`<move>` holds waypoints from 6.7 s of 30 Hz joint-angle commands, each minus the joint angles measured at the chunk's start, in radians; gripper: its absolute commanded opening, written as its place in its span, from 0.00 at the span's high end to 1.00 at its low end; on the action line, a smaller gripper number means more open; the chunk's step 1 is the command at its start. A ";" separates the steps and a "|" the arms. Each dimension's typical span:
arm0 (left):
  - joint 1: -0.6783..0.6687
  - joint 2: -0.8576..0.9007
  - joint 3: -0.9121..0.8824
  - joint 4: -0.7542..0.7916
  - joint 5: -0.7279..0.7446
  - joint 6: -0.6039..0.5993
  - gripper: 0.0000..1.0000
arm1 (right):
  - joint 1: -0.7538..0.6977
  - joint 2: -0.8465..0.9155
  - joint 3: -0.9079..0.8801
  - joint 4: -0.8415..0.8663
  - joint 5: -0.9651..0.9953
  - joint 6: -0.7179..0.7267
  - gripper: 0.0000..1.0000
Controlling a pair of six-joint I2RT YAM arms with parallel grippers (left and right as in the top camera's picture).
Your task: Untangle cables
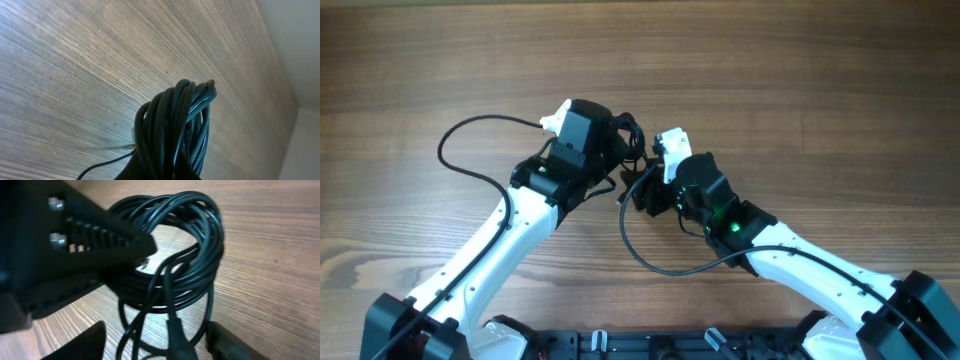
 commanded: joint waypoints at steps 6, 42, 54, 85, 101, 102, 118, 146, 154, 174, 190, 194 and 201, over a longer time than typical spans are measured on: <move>0.035 -0.040 0.006 0.013 0.043 -0.187 0.96 | 0.004 0.036 0.001 0.014 0.026 0.161 0.45; 0.124 -0.040 0.006 -0.016 0.481 0.812 0.96 | -0.196 -0.118 0.002 -0.011 -0.315 0.271 0.96; 0.115 -0.040 0.006 0.079 0.690 0.756 0.96 | -0.196 -0.118 0.002 -0.021 -0.259 0.308 0.96; 0.251 -0.040 0.006 -0.063 0.249 -0.154 0.96 | -0.372 -0.319 0.001 -0.244 -0.451 0.357 0.00; 0.251 -0.040 0.006 -0.242 0.352 -1.074 0.96 | -0.085 -0.237 0.001 -0.401 -0.275 -0.051 0.01; 0.251 -0.040 0.006 -0.241 0.369 -1.074 0.96 | -0.056 -0.214 0.001 -0.389 -0.212 -0.075 0.00; 0.251 -0.040 0.006 -0.257 0.640 -1.073 0.96 | 0.026 0.180 0.001 0.171 0.021 -0.257 0.15; 0.388 -0.038 0.006 -0.351 0.279 -1.070 0.96 | 0.008 -0.224 0.001 -0.233 -0.528 -0.138 0.96; 0.388 -0.038 0.006 -0.526 0.163 -1.070 0.96 | -0.163 -0.347 0.001 -0.253 -0.251 0.099 0.96; 0.388 -0.038 0.006 -0.542 0.163 -1.070 0.96 | -0.027 -0.065 0.001 -0.155 -0.496 -0.064 0.23; 0.388 -0.038 0.006 -0.530 0.404 -1.073 0.96 | 0.105 0.265 0.001 0.197 -0.155 -0.034 0.88; 0.388 -0.038 0.006 -0.475 0.382 -1.073 0.96 | 0.097 0.187 0.001 0.184 -0.269 0.000 0.96; 0.388 -0.038 0.006 -0.289 0.309 -1.073 0.96 | -0.019 -0.130 0.001 -0.236 -0.151 -0.004 0.96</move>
